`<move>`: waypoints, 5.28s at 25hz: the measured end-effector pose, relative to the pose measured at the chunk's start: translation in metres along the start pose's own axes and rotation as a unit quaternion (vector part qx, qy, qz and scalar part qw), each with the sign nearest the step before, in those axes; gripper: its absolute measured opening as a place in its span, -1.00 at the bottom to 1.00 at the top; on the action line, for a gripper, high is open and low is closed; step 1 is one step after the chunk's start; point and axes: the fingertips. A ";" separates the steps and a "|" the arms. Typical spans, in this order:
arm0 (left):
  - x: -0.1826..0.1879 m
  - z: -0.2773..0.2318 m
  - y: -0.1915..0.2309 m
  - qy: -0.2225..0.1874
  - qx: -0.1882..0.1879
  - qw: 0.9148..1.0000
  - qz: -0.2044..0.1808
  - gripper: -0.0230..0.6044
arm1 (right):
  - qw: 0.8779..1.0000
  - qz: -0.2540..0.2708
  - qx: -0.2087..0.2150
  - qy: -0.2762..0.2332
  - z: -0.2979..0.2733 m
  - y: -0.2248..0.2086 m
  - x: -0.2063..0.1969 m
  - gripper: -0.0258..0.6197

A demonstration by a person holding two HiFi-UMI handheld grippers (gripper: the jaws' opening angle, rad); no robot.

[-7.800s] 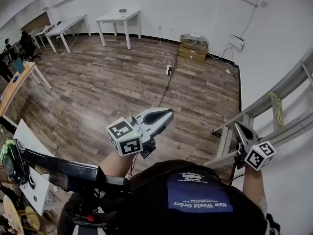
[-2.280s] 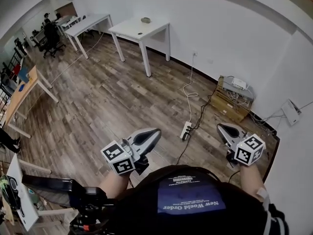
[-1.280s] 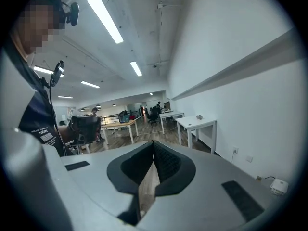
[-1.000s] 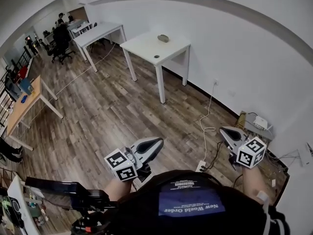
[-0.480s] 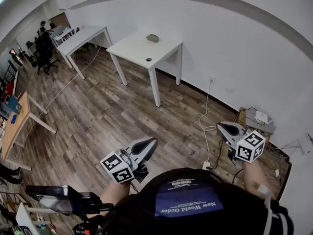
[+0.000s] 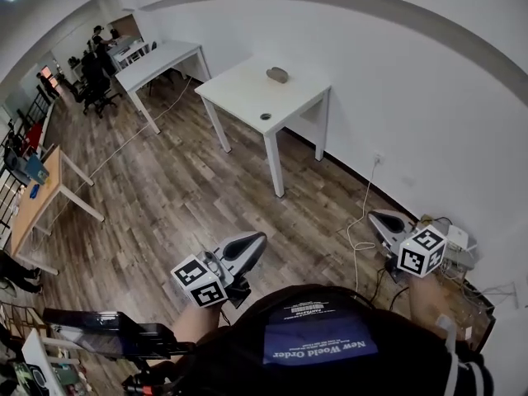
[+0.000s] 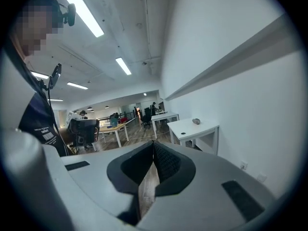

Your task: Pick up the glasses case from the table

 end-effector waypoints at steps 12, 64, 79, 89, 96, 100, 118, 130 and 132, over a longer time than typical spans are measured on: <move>0.053 -0.185 0.076 -0.006 0.004 1.000 -0.004 -0.92 | 1.000 0.015 0.026 -0.005 -0.046 -0.187 0.065 -0.92; 0.262 -0.379 0.680 -0.046 0.152 0.987 0.011 -0.92 | 0.980 0.068 0.185 0.032 -0.644 -0.521 0.335 -0.91; 0.257 -0.332 0.838 -0.057 0.191 0.980 0.019 -0.92 | 0.971 0.076 0.209 0.081 -0.839 -0.529 0.335 -0.91; 0.256 -0.258 0.915 -0.035 0.169 0.985 0.025 -0.92 | 0.977 0.085 0.146 0.132 -0.915 -0.499 0.331 -0.91; 0.261 -0.298 0.959 -0.026 0.204 0.978 0.039 -0.92 | 0.970 0.080 0.156 0.169 -0.961 -0.556 0.323 -0.91; 0.255 -0.329 1.005 -0.017 0.222 0.973 0.052 -0.92 | 0.963 0.083 0.163 0.199 -1.020 -0.600 0.309 -0.74; 0.173 -0.366 1.235 0.007 0.199 0.971 0.132 -0.92 | 0.936 0.076 0.076 0.336 -1.204 -0.681 0.222 -0.29; 0.146 -0.407 1.302 0.004 0.156 0.975 0.158 -0.92 | 0.879 0.082 0.062 0.466 -1.232 -0.713 0.163 -0.30; 0.144 -0.412 1.299 0.001 0.143 0.976 0.162 -0.92 | 0.874 0.090 0.058 0.474 -1.228 -0.713 0.155 -0.41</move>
Point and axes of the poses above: the fingertips, and each gripper's own axes: z backward along the fingers, y to its left, x out of its top, and after that the axes turned 6 degrees about y, right-handed
